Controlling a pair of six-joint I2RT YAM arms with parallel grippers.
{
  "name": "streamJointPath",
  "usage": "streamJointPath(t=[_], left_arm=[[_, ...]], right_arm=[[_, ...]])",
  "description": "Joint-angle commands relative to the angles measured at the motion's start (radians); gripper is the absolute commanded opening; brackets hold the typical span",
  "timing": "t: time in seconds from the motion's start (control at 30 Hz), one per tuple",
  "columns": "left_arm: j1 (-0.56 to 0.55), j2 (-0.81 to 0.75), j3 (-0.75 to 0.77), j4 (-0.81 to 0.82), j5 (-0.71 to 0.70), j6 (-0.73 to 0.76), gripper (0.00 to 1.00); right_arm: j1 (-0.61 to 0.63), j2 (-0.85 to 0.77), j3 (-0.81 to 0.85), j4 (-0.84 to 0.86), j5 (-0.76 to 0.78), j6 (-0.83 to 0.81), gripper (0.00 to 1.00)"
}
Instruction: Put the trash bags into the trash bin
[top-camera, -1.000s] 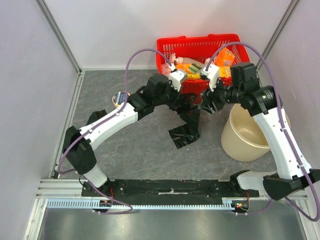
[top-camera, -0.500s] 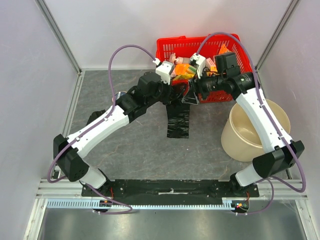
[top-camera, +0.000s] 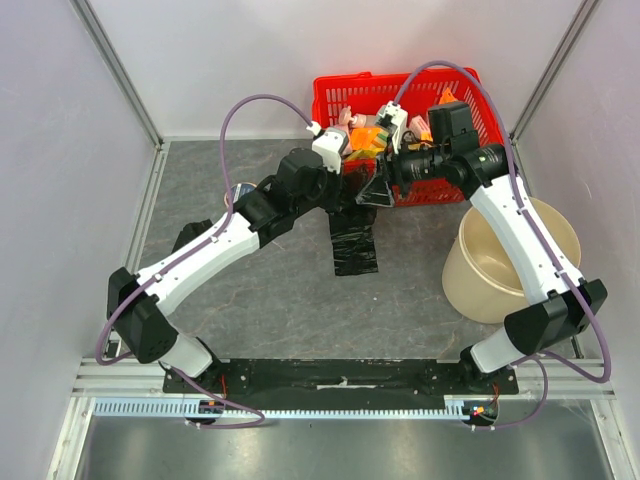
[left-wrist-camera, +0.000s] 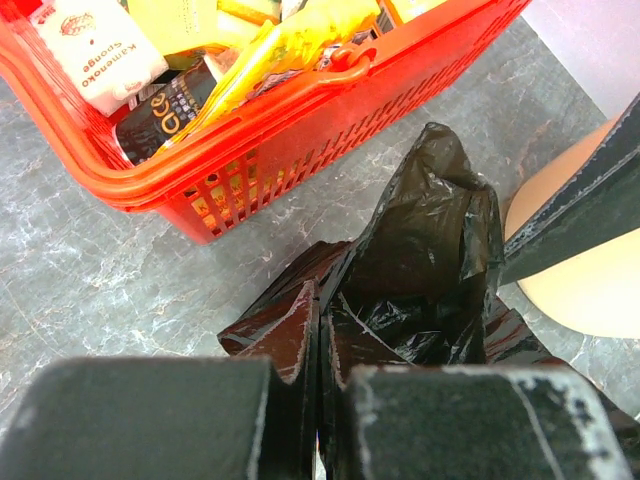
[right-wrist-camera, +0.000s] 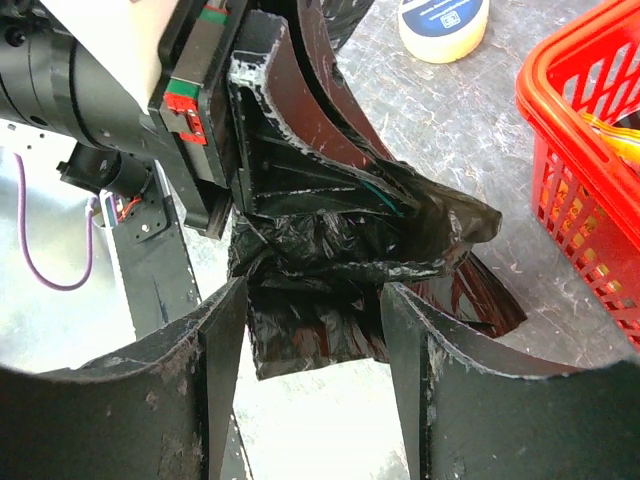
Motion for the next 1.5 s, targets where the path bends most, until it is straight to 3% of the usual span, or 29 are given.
streamJointPath(t=[0.0, 0.6, 0.7, 0.83, 0.93, 1.17, 1.47], left_arm=[[0.0, -0.036, -0.002, 0.06, 0.023, -0.016, 0.02], [0.0, -0.017, 0.028, 0.078, 0.069, -0.038, 0.02], [0.001, -0.019, 0.032, 0.078, 0.114, -0.047, 0.02], [0.001, -0.025, 0.021, 0.083, 0.16, -0.047, 0.02], [0.001, -0.033, 0.002, 0.091, 0.16, -0.027, 0.02], [0.033, -0.076, -0.047, 0.109, 0.171, 0.036, 0.02], [0.165, -0.148, -0.106, 0.121, 0.308, 0.065, 0.02]], right_arm=[[0.012, -0.015, -0.013, 0.03, -0.058, 0.008, 0.63], [0.107, -0.068, -0.126, -0.045, 0.074, -0.125, 0.67], [0.117, -0.06, -0.143, -0.044, 0.098, -0.134, 0.58], [0.12, -0.055, -0.154, -0.045, 0.102, -0.144, 0.19], [0.12, -0.069, -0.159, -0.05, 0.111, -0.153, 0.0], [0.117, -0.15, -0.195, -0.07, 0.197, -0.176, 0.0], [0.085, -0.249, -0.245, -0.102, 0.275, -0.199, 0.0]])
